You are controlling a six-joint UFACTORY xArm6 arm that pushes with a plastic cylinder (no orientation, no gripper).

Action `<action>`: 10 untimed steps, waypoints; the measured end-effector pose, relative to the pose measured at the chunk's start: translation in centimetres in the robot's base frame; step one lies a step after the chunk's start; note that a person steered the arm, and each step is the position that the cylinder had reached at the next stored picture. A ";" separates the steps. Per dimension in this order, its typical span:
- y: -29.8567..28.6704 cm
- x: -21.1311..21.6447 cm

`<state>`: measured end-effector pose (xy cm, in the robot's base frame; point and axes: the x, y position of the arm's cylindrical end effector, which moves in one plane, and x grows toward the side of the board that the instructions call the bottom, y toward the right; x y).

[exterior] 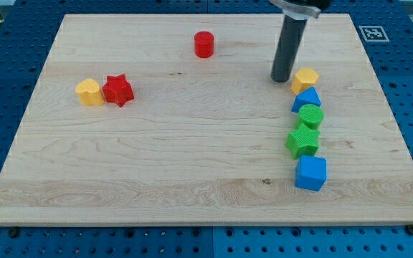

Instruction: Separate the red star from the heart

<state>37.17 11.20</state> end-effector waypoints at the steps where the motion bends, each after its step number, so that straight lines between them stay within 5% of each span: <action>1: -4.6 -0.8; 6: -39.0 -2.5; 7: -40.7 3.0; 8: -36.3 6.3; 10: -35.4 6.1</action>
<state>43.31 -24.15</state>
